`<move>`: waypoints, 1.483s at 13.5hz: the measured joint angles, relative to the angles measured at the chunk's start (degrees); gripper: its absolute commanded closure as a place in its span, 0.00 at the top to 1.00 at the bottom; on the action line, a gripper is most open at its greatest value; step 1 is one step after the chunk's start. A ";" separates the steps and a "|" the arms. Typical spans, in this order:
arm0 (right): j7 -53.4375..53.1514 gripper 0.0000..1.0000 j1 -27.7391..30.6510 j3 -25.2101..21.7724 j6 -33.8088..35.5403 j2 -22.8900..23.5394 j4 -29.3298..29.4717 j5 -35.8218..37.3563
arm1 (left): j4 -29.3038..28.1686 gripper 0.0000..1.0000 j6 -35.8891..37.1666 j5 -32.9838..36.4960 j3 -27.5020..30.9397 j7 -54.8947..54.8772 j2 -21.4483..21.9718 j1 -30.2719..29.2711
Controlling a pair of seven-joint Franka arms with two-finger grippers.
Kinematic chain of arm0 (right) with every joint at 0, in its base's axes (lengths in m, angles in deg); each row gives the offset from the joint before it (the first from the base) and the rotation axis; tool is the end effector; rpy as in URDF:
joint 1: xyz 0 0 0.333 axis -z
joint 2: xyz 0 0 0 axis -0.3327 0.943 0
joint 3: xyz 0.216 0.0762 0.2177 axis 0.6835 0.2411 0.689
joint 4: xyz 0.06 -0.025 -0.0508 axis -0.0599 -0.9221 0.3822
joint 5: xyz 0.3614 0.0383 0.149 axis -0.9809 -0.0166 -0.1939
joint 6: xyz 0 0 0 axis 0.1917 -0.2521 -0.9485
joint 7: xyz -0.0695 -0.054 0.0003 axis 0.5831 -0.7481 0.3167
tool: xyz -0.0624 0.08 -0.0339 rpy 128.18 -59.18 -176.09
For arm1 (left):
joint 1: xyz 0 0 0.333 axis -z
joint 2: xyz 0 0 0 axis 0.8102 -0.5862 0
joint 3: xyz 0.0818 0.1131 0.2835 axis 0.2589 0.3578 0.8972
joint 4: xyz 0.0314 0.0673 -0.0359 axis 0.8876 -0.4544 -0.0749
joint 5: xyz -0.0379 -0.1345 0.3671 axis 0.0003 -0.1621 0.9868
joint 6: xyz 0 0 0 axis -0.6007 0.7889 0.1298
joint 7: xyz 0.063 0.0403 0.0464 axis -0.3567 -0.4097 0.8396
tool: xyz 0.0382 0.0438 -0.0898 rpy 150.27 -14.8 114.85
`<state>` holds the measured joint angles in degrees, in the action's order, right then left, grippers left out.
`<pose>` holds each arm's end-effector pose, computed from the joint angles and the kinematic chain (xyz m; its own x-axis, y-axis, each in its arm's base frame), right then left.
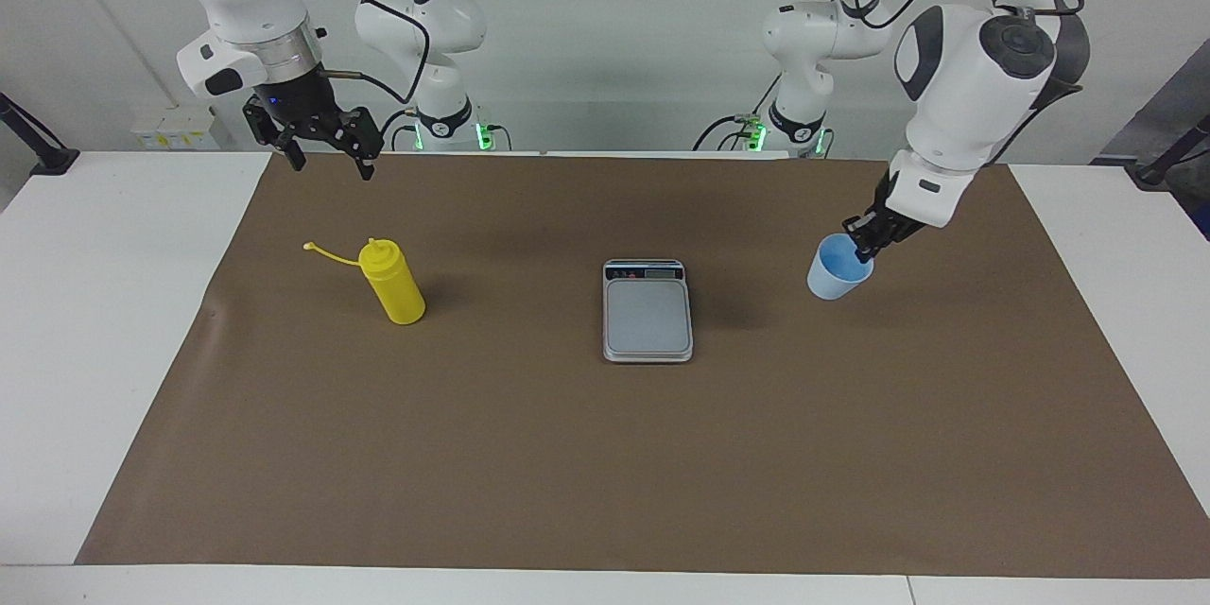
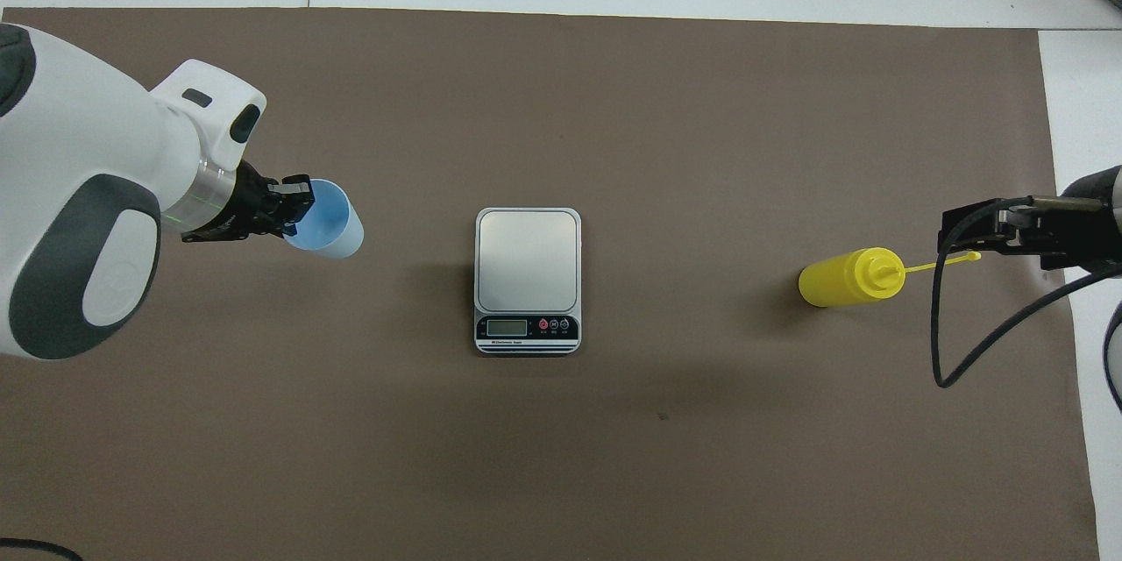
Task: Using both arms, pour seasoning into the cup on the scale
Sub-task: 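Lift the blue cup with the left gripper and carry it over the scale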
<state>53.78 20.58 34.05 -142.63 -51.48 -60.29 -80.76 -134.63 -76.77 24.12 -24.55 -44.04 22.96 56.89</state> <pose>0.5277 0.0088 0.6209 0.9855 -0.1699 -0.0016 -0.1699 -0.9852 0.0233 0.5530 -0.1742 0.5264 0.9677 0.2506 -0.0262 0.2513 -0.9674 0.0316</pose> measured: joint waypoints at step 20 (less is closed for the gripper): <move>0.00 1.00 0.05 -0.47 0.00 -0.44 -1.03 0.00 | -1.11 0.00 -15.35 3.20 -3.12 9.71 -9.86 14.54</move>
<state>53.78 20.63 33.58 -142.63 -51.92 -61.32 -80.76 -135.74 -92.12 27.32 -27.68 -34.33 13.10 71.43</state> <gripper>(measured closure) 0.000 0.978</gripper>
